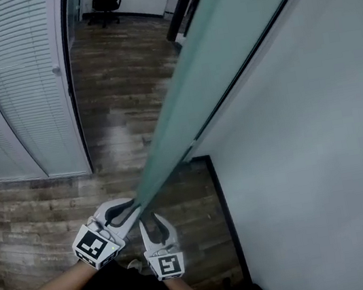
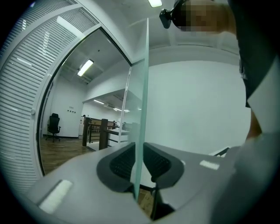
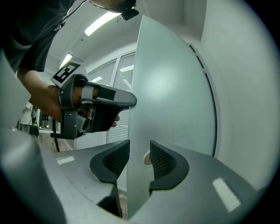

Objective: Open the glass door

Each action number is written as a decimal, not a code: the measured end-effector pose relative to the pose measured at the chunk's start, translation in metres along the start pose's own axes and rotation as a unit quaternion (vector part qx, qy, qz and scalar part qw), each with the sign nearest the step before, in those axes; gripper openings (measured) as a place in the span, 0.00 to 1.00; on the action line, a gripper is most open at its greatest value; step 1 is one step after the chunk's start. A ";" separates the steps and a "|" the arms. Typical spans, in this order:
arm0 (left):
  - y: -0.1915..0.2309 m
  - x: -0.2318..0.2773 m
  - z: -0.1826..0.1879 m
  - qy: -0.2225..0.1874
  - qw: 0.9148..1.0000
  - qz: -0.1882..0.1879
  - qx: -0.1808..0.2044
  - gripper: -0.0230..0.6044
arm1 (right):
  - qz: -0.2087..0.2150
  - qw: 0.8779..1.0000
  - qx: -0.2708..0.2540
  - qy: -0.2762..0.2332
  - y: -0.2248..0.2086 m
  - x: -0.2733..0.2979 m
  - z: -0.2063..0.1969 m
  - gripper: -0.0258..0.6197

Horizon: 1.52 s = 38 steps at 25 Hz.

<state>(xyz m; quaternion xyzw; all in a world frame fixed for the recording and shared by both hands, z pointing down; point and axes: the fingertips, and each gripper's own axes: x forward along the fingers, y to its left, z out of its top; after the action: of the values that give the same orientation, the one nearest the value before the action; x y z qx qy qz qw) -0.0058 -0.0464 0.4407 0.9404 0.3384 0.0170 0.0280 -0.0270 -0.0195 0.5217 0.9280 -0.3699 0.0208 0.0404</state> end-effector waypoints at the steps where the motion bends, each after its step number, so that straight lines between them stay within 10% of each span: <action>1: -0.006 0.002 0.001 0.001 1.000 -0.008 0.007 0.12 | 0.005 1.000 0.000 0.000 0.004 -0.003 -0.001 0.24; 38: -0.138 0.052 -0.020 -0.032 0.984 -0.171 -0.032 0.17 | -0.188 0.982 0.032 0.008 -0.063 -0.086 -0.025 0.19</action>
<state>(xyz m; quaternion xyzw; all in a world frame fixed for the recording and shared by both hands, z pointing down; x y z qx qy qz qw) -0.0547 0.0940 0.4526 0.8675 0.4923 -0.0076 0.0711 -0.0464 0.0873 0.5371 0.9815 -0.1877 0.0327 0.0166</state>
